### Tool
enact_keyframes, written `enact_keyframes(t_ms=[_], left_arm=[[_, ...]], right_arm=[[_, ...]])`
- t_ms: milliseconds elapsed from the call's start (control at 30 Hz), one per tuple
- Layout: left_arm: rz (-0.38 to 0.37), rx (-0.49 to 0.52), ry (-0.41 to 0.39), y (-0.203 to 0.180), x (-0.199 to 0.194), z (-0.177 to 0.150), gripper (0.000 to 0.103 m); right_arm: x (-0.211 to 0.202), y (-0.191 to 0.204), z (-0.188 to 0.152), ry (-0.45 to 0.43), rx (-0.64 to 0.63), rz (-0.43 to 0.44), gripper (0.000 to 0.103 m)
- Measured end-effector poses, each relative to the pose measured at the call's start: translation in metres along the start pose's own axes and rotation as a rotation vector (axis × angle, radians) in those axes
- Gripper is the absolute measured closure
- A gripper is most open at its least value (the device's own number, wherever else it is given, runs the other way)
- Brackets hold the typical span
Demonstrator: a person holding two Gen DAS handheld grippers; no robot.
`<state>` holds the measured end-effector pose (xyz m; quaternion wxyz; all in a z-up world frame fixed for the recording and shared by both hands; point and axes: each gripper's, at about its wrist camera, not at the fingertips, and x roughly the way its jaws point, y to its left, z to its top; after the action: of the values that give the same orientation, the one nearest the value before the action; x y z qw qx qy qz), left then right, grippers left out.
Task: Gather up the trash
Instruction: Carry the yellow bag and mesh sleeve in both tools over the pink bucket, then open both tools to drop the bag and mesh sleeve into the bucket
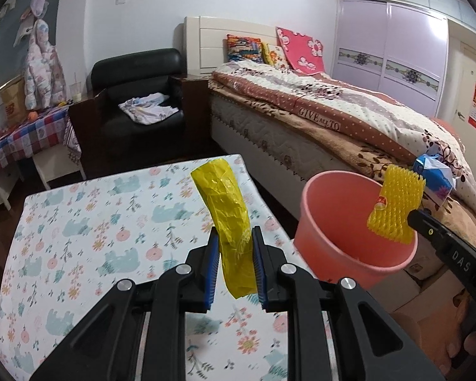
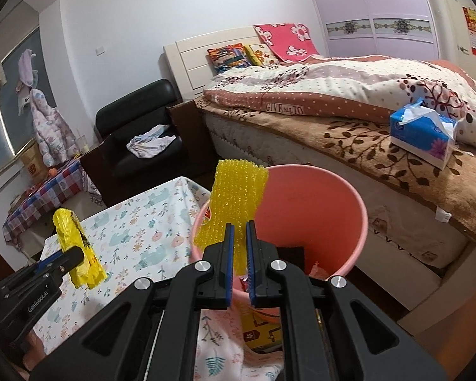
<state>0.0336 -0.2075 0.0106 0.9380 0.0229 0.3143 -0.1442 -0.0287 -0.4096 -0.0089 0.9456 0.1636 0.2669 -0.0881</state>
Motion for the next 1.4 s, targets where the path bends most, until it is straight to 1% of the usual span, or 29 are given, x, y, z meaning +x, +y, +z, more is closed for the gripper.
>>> enact_keyframes(t_ms=[500, 733, 933, 1067, 1233, 1400], left_arm=[[-0.085, 0.068, -0.048, -0.054, 0.015, 0.021, 0.084], [-0.132, 0.1, -0.064, -0.081, 0.027, 0.027, 0.084], [-0.184, 0.133, -0.058, -0.105, 0.041, 0.029, 0.083], [-0.213, 0.151, -0.037, -0.118, 0.053, 0.027, 0.083], [-0.236, 0.152, -0.001, -0.126, 0.068, 0.024, 0.083], [-0.24, 0.156, 0.015, -0.127, 0.079, 0.023, 0.082]], right_arm=[[0.005, -0.027, 0.0, 0.008, 0.026, -0.041, 0.095], [0.01, -0.032, -0.001, 0.015, 0.023, -0.063, 0.095], [0.015, -0.041, -0.001, 0.02, 0.019, -0.083, 0.095], [0.02, -0.045, -0.001, 0.025, 0.012, -0.097, 0.095], [0.028, -0.049, -0.003, 0.043, 0.009, -0.103, 0.095], [0.038, -0.049, -0.004, 0.06, 0.001, -0.103, 0.095]])
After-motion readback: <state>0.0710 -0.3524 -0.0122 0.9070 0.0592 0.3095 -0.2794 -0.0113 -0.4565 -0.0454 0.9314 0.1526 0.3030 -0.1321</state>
